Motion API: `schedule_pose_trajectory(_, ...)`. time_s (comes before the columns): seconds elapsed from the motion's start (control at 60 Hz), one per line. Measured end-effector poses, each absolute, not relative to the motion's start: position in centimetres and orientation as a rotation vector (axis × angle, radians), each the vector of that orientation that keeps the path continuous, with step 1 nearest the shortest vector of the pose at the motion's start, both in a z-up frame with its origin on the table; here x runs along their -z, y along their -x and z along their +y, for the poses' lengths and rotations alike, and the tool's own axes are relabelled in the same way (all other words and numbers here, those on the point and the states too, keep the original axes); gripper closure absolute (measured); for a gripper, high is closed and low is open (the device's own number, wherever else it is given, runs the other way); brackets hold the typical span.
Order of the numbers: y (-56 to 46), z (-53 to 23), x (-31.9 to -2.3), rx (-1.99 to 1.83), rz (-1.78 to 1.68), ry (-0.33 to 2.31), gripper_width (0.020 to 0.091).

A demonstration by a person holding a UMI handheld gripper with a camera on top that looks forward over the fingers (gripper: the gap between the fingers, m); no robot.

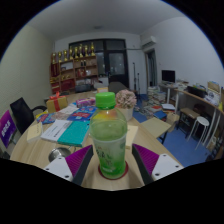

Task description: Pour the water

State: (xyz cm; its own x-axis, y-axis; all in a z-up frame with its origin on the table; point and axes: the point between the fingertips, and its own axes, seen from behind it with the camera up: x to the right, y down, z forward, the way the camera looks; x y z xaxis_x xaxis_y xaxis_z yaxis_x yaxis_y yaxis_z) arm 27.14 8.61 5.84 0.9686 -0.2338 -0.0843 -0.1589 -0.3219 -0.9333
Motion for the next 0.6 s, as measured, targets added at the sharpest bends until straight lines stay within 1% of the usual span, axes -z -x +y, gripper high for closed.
schedule_pose_trajectory(0.033,-23.5,7.9,-7.3,0.097,0.315,1.912,0.0273)
schedule_pose_trajectory(0.05,-23.2,7.3,-7.5,0.104,0.321,1.915,0.0285)
schedule_pose_trajectory(0.067,-24.9,6.2,-7.0,0.106,0.317,1.916,0.0279)
schedule_pose_trajectory(0.083,-22.5,6.0,-8.0,0.120,0.327,1.919,0.0275)
schedule_pose_trajectory(0.117,-21.8,4.4,-8.6,0.138,0.336,1.919,0.0275)
schedule_pose_trajectory(0.133,-23.3,3.1,-8.2,0.139,0.336,1.918,0.0276)
schedule_pose_trajectory(0.2,-20.6,-0.4,-10.0,0.157,0.380,1.931,0.0274)
schedule_pose_trajectory(0.4,-11.5,-13.3,-14.1,0.200,0.423,1.952,0.0275)
schedule_pose_trajectory(0.5,-7.1,-17.6,-15.9,0.214,0.404,1.965,0.0276)
schedule_pose_trajectory(0.6,-3.4,-21.9,-18.4,0.194,0.396,1.962,0.0279)
